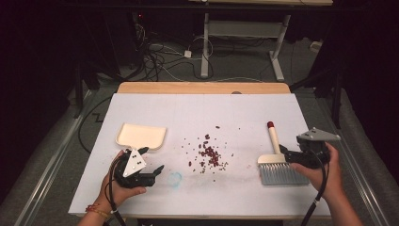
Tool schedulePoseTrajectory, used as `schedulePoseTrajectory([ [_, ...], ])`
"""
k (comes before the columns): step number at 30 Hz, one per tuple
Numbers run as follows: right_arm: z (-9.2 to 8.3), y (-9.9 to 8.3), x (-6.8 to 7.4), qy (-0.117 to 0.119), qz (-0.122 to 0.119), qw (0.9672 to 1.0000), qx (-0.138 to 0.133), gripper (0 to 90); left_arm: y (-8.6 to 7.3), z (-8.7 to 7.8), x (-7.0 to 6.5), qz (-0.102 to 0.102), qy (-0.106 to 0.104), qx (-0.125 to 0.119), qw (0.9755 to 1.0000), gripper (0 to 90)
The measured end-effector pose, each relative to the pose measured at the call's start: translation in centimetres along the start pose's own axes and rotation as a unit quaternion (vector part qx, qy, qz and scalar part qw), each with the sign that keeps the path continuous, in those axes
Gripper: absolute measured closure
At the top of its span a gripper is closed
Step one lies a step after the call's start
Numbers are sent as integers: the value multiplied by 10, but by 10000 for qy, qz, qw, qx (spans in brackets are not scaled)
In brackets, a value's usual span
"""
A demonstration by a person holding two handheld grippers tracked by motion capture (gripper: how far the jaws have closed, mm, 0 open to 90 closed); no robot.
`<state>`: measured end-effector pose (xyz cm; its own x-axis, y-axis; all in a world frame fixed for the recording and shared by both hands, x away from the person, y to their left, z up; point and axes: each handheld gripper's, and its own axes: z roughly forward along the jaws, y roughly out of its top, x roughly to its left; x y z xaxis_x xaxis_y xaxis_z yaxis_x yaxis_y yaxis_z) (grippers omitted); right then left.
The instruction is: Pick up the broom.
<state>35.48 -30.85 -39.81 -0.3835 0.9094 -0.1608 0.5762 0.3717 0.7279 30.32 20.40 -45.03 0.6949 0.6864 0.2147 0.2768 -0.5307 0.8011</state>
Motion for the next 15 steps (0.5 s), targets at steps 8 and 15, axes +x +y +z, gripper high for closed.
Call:
schedulePoseTrajectory([
  [8,48,24,-9,380,529,9948,783,376,0,4,-3,42,-88,172,9998,195],
  [15,95,15,-8,516,774,9839,1524,476,-1,4,-3,80,7,224,9997,195],
])
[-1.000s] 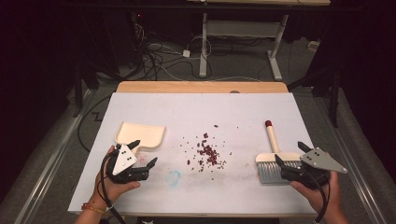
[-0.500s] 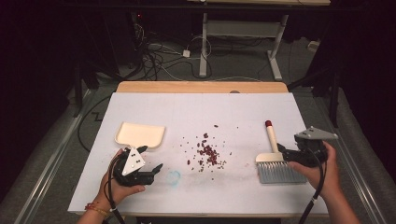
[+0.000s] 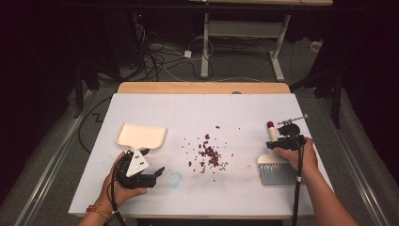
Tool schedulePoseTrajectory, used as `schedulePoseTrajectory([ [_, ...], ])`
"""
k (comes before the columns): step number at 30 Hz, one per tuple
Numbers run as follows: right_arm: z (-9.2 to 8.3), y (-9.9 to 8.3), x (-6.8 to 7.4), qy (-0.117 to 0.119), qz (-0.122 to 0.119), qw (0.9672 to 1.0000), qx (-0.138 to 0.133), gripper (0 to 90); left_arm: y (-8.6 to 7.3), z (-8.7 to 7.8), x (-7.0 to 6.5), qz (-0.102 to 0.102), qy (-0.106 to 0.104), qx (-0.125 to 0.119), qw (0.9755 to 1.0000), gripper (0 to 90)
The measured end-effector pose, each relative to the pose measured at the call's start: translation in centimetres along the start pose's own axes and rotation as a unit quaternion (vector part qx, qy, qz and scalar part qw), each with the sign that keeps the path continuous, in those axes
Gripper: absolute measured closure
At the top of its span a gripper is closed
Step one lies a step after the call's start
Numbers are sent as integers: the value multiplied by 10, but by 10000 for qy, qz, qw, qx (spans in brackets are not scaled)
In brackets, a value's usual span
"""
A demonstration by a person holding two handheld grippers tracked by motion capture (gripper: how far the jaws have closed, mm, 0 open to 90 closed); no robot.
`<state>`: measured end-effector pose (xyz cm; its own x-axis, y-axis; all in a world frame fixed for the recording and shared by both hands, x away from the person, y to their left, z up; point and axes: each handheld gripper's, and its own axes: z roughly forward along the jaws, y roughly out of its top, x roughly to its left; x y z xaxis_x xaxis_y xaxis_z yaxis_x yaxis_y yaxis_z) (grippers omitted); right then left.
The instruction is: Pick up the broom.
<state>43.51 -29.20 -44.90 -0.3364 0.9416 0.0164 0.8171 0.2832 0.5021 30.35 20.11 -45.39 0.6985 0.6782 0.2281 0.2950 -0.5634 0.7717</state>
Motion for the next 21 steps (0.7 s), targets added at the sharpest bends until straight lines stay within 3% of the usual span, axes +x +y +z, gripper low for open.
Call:
schedulePoseTrajectory([
  [2,2,0,2,-166,-98,9998,-109,568,0,-1,0,13,37,-11,10000,195],
  [4,4,0,2,-158,-52,9996,-214,640,0,-1,0,-3,61,-23,10000,196],
  [7,4,0,1,-135,-9,9996,-237,649,-1,1,2,-20,98,10,9999,196],
  [10,5,0,3,-202,-119,9993,-296,682,-1,0,2,-5,104,23,9999,197],
  [12,6,-3,3,-227,-96,9984,-506,704,-1,1,2,4,104,42,9999,198],
  [16,6,-7,5,-263,-99,9977,-625,704,0,3,2,53,44,74,9999,215],
  [18,1,-11,2,-115,-46,9973,-722,704,0,4,1,105,58,140,9998,215],
  [21,-10,-16,0,-100,-39,9947,-1024,704,-1,3,1,62,62,125,9999,214],
])
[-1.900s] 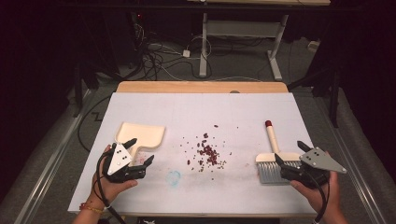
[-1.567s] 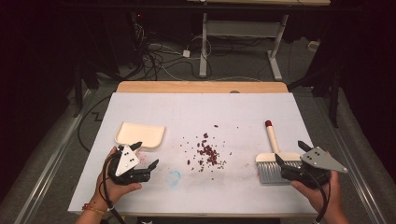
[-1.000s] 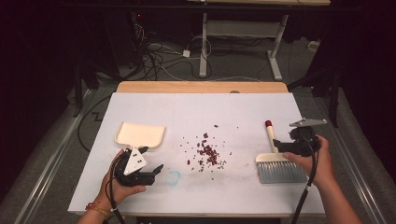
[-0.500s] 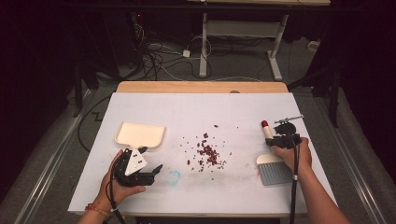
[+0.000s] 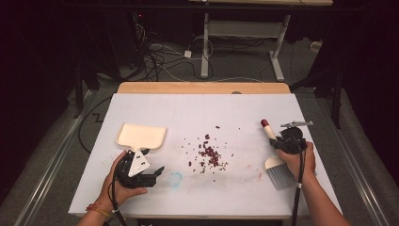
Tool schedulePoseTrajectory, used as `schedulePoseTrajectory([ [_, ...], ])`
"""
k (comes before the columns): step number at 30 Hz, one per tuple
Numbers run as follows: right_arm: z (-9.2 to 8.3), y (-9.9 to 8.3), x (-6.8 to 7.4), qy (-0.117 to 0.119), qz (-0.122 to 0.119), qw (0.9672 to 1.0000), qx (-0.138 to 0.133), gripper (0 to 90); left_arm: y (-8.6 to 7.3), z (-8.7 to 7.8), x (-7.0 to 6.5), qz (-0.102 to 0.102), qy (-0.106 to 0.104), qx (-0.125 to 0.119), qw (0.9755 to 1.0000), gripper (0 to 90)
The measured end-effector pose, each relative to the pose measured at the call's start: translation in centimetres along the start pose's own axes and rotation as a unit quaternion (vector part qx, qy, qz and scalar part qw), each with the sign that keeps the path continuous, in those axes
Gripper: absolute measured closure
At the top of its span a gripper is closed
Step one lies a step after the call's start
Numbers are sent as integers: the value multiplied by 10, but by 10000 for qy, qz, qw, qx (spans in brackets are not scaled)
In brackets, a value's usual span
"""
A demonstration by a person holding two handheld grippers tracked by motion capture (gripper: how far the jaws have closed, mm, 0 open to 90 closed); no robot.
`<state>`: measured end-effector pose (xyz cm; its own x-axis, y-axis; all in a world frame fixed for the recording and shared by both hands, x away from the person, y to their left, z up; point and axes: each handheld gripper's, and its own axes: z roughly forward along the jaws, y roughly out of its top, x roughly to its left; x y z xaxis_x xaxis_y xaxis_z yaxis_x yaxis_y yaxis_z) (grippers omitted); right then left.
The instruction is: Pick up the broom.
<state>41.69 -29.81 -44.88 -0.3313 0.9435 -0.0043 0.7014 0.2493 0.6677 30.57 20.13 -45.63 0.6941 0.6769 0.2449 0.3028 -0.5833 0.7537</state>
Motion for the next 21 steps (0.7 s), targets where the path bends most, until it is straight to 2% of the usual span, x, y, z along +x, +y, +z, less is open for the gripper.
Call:
schedulePoseTrajectory([
  [3,-15,-3,-2,40,64,9991,-412,704,-1,-2,1,-58,16,-39,10000,215],
  [6,-29,-3,-1,37,66,9968,-802,704,0,-3,2,-92,7,-60,9999,215],
  [8,-38,-2,0,97,14,9936,-1126,705,0,-4,2,-114,-4,-75,9999,215],
  [13,-58,1,9,174,-74,9867,-1613,705,7,-6,2,-198,-82,-233,9995,214],
  [14,-62,2,11,232,-109,9845,-1734,705,12,-8,1,-258,-149,-352,9989,215],
  [16,-71,4,16,260,-172,9803,-1949,705,18,-9,-1,-267,-221,-438,9984,215],
  [18,-78,4,22,262,-201,9764,-2136,705,27,-8,-5,-214,-311,-517,9979,215],
  [20,-84,5,27,317,-256,9741,-2225,705,31,-7,-7,-168,-366,-557,9976,219],
  [21,-86,5,29,317,-275,9722,-2305,706,41,-4,-12,-50,-480,-590,9971,219],
])
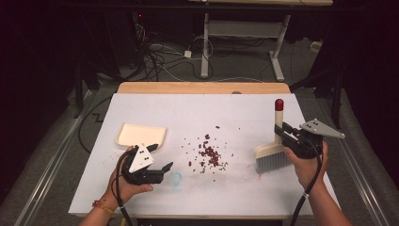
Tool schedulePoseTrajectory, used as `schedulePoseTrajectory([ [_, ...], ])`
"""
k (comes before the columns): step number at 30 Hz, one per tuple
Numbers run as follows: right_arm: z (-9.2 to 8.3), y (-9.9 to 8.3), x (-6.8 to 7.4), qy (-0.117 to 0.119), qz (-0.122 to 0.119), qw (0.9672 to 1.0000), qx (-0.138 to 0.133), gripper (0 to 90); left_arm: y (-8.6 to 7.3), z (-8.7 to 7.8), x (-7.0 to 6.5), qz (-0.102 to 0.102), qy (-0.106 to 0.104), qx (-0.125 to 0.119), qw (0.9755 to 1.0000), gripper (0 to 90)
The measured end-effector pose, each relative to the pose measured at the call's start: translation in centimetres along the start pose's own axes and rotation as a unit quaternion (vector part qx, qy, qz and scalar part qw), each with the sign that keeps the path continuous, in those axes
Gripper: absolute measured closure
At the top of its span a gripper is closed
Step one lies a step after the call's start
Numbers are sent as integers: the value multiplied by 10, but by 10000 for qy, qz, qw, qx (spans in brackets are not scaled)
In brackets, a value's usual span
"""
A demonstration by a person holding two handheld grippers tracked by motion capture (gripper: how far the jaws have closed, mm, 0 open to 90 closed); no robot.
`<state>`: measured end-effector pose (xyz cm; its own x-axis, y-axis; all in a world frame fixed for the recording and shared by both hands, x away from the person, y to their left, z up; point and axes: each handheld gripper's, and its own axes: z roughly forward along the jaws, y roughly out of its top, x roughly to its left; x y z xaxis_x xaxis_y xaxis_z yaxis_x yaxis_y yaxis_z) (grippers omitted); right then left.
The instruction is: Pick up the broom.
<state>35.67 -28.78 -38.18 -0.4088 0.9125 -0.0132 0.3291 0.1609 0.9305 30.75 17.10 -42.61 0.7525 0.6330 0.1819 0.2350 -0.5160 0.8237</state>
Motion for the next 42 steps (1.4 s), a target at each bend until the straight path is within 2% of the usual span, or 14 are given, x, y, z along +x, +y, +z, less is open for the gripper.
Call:
schedulePoseTrajectory([
  [8,-5,5,15,121,-290,9992,-255,707,32,26,-22,365,-377,-53,9986,223],
  [11,-5,5,18,169,-291,9990,-304,707,54,45,-35,560,-583,-99,9967,224],
  [12,-5,5,19,192,-302,9989,-297,707,71,60,-45,640,-787,-173,9947,226],
  [13,-5,5,19,192,-302,9989,-297,707,71,60,-45,640,-787,-173,9947,227],
  [17,-14,10,25,276,-302,9980,-484,707,100,91,-67,736,-1141,-300,9903,234],
  [21,-24,14,38,351,-441,9964,-628,707,121,112,-88,711,-1307,-417,9880,245],
  [25,-32,17,53,492,-499,9946,-765,707,134,126,-102,630,-1297,-523,9882,306],
  [27,-36,18,60,552,-596,9932,-834,707,135,127,-102,661,-1263,-549,9883,355],
  [30,-38,18,68,588,-674,9922,-873,707,136,126,-100,635,-1448,-680,9851,443],
  [31,-40,18,75,608,-798,9907,-925,706,135,123,-96,616,-1568,-754,9828,541],
  [32,-40,18,78,658,-835,9899,-943,706,134,122,-94,629,-1599,-745,9823,597],
  [37,-42,20,91,753,-930,9880,-980,705,129,114,-82,589,-1543,-691,9838,638],
  [40,-43,20,94,841,-924,9873,-979,704,126,108,-76,702,-1438,-672,9848,654],
  [42,-43,20,98,1016,-1014,9845,-1007,701,124,101,-73,809,-1464,-594,9841,655],
])
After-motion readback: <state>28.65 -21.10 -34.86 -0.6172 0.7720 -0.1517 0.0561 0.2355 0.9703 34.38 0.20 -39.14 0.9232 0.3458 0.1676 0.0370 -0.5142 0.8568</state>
